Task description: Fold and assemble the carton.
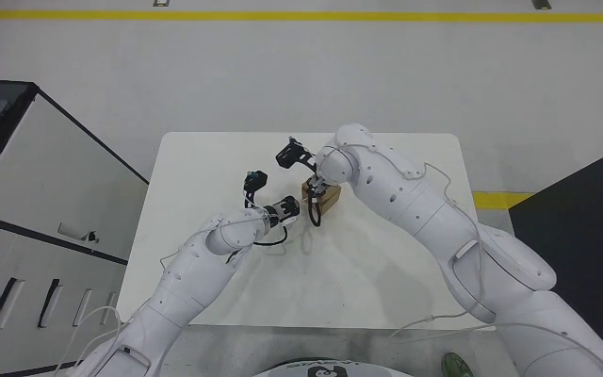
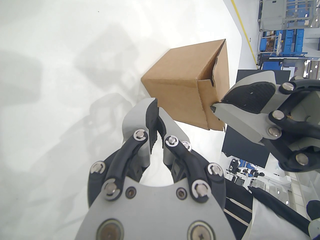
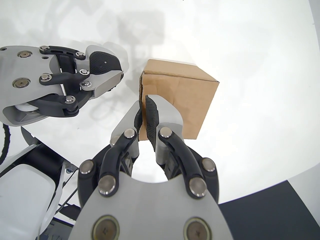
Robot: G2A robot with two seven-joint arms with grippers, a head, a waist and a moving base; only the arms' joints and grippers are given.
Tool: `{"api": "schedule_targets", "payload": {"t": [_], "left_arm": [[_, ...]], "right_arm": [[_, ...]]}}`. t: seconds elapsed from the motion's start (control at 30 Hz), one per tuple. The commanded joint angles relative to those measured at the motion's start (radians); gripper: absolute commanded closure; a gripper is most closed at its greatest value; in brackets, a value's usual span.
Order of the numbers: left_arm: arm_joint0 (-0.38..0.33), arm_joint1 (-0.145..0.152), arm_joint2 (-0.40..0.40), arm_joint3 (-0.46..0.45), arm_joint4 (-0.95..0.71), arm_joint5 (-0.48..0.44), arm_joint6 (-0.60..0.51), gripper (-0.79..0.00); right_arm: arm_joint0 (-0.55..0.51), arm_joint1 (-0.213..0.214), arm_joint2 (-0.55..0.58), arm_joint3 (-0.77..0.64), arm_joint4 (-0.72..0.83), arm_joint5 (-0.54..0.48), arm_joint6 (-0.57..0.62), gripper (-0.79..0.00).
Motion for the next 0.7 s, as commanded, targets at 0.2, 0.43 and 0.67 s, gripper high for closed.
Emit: {"api": "schedule_targets", "payload": {"t": [0.2,0.43,0.67], "left_arm": [[0.0,0.0,0.0,0.0,0.0,0.0,0.0,0.0],[0.0,0.0,0.0,0.0,0.0,0.0,0.0,0.0],[0.0,0.0,0.0,0.0,0.0,0.0,0.0,0.0]], "right_arm": [[-0.01,-0.009,0.001,0.012,-0.003,-0.005,0.012,-0.132],[-0.009,-0.013,0.025,0.033,0.02,-0.006,0.006,-0.163],[-0.012,-0.006,0.09,0.069,0.1,-0.003,-0.003,-0.077]]}}
